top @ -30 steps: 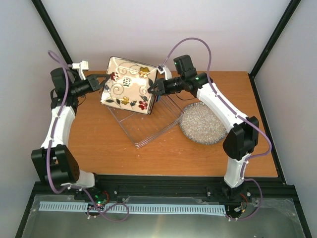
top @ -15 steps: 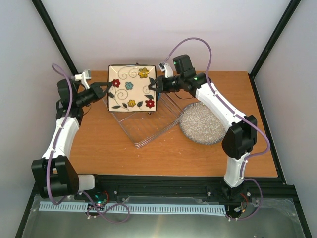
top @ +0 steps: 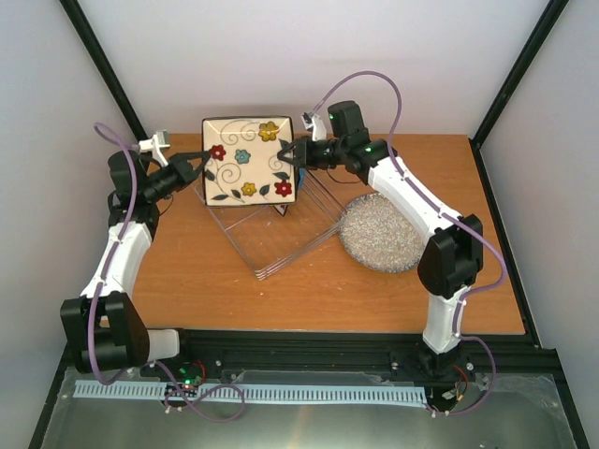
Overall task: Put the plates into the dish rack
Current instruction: Insert the plate into the dish rack.
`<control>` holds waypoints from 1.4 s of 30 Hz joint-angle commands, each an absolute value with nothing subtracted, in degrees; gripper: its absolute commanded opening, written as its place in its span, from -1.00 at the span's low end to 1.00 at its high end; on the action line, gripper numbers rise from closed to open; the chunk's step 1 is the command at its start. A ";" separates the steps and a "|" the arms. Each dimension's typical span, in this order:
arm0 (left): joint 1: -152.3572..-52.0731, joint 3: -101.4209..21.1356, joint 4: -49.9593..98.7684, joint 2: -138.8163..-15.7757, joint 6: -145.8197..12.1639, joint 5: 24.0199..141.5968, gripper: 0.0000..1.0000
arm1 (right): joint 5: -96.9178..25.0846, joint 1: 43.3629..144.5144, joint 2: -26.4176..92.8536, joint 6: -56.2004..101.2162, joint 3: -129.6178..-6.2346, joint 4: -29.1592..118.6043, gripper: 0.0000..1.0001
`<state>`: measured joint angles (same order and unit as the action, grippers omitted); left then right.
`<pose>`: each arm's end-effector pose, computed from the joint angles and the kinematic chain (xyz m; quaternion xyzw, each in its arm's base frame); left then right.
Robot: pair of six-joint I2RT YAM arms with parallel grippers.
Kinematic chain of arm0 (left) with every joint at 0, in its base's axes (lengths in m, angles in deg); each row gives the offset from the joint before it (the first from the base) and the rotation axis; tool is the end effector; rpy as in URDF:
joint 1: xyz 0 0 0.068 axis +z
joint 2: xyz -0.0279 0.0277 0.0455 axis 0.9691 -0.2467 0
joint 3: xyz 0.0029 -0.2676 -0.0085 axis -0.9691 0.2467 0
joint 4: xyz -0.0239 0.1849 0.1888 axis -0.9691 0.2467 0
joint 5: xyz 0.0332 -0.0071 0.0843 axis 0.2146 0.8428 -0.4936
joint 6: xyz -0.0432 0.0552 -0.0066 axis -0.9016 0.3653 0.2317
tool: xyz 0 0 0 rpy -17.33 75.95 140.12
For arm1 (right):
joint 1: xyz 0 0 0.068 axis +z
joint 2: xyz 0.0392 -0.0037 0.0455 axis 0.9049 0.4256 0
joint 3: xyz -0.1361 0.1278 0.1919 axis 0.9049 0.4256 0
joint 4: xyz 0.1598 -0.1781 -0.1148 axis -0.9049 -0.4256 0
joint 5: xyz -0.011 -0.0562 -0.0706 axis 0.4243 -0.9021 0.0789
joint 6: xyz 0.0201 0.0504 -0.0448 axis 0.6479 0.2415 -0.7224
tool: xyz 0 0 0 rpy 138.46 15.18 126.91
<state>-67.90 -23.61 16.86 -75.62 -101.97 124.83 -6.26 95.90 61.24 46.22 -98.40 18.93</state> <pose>0.3156 -0.0015 0.3252 -0.0675 0.7365 -0.5002 0.4504 0.3769 0.2680 0.3461 -0.1654 0.8172 0.4820 0.2693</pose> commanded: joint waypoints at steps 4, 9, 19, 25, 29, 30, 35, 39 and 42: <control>-73.52 -25.48 12.81 -77.93 -100.62 133.47 -0.99 | 14.60 100.80 62.59 49.62 -100.62 33.48 -0.51; -73.47 -26.24 12.81 -78.90 -100.26 133.81 -0.99 | 17.52 101.16 62.70 50.29 -100.57 33.58 -0.41; -73.50 -25.23 11.31 -78.85 -101.45 133.17 -0.99 | 15.84 101.37 61.88 53.11 -99.79 37.43 -0.65; -73.48 -25.55 12.66 -78.71 -100.72 133.10 -0.99 | 13.01 101.79 62.88 52.63 -105.20 34.95 -0.94; -73.50 -29.24 19.70 -79.79 -96.49 131.07 -0.99 | 9.47 102.63 64.61 45.89 -113.71 22.94 -0.94; -73.42 -30.64 21.92 -80.26 -95.30 130.27 -0.98 | 8.30 102.73 65.54 44.11 -116.17 17.74 -0.94; -73.26 -36.83 29.85 -82.79 -90.39 127.45 -0.71 | 4.00 102.82 69.69 36.96 -131.03 0.91 -0.94; -72.50 -38.43 32.13 -83.45 -89.20 125.71 -0.33 | -1.65 102.87 69.77 33.27 -135.21 -4.56 -0.94; -71.00 -38.72 32.36 -83.68 -89.51 125.18 -0.04 | -6.24 102.82 68.31 31.20 -134.95 -5.39 -0.94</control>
<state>-70.17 -35.63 30.17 -83.23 -91.85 123.04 -10.63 98.35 71.31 37.45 -132.25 -6.08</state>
